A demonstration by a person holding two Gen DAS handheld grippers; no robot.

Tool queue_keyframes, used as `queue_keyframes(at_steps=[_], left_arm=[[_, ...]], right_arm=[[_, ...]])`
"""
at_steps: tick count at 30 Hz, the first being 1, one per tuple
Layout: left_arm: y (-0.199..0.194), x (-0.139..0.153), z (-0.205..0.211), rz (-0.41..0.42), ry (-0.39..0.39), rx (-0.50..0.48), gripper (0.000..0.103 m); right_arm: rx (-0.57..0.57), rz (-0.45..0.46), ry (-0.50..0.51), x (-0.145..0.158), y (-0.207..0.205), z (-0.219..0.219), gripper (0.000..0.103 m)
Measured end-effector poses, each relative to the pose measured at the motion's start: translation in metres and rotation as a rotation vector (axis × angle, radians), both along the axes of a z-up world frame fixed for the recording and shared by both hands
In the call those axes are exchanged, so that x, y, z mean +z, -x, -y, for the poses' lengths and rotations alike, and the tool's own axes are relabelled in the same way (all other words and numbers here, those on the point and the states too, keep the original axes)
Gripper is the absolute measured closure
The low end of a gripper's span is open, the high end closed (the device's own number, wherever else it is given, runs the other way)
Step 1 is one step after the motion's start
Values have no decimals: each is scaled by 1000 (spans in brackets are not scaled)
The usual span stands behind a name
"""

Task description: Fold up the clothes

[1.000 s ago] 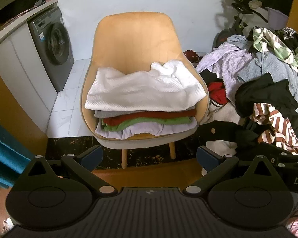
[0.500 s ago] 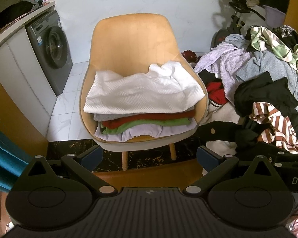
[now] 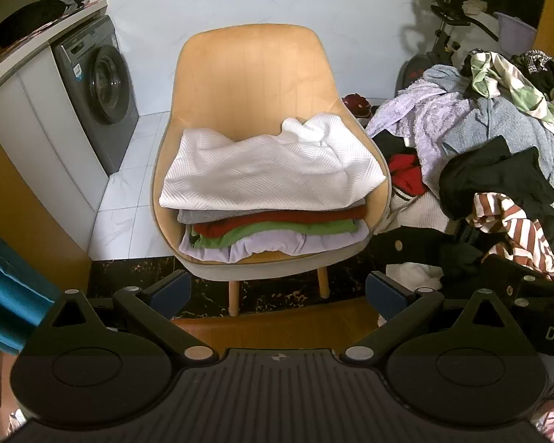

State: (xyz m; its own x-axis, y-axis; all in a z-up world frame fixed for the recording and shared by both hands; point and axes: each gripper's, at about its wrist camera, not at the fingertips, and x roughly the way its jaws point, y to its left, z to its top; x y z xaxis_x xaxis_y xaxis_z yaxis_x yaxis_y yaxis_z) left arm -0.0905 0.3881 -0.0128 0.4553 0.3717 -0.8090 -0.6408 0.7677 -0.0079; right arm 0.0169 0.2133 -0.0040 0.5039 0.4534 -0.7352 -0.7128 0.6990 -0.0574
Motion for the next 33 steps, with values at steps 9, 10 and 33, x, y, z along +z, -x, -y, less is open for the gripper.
queue_keyframes(at_steps=[9,10,33], left_arm=[[1,1,1,1,-2,-2,0],[1,1,1,1,-3,-2,0],[3,4,0,-1,-15,1,0]], right_arm=[[3,9,-3,1,0,1,1],[5,9,-1,1,0,0,1],[16,-8,-9,2,4,0,1]])
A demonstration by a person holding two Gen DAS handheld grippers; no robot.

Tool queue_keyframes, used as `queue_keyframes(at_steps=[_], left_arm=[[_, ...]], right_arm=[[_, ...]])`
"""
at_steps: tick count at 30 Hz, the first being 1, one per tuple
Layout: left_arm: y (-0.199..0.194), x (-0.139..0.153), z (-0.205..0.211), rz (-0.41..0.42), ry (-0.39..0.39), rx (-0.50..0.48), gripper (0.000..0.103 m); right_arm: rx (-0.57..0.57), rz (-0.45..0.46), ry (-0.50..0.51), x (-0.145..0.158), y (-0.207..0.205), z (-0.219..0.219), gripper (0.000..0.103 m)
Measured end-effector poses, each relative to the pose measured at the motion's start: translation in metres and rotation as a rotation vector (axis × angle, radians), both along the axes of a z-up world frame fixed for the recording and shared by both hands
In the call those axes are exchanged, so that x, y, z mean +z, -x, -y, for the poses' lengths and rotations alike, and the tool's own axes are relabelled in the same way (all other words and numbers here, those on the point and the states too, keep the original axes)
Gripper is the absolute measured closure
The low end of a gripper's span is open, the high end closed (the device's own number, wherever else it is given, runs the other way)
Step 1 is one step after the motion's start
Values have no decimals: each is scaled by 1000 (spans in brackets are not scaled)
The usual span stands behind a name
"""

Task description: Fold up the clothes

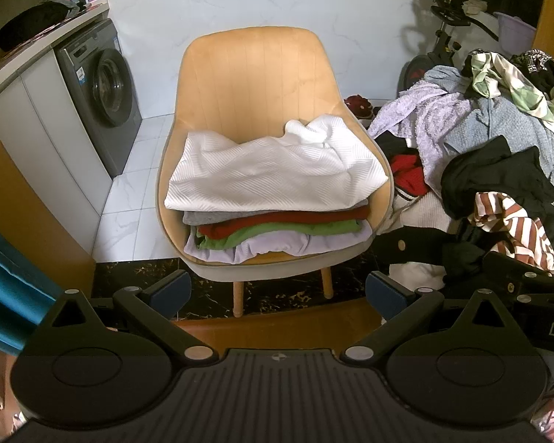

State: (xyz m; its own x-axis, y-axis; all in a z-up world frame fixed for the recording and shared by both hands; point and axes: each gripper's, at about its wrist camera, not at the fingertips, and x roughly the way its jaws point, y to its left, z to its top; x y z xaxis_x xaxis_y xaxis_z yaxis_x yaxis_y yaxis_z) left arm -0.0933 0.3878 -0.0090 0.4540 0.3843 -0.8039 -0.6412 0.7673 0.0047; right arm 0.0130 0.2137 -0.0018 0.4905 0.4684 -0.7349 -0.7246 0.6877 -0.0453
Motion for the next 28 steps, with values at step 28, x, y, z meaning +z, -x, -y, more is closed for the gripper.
queue_keyframes(at_steps=[28], left_arm=[[5,2,-3,7,-11,-1,0]], right_arm=[[13,-1,-17,2,9,0,1]])
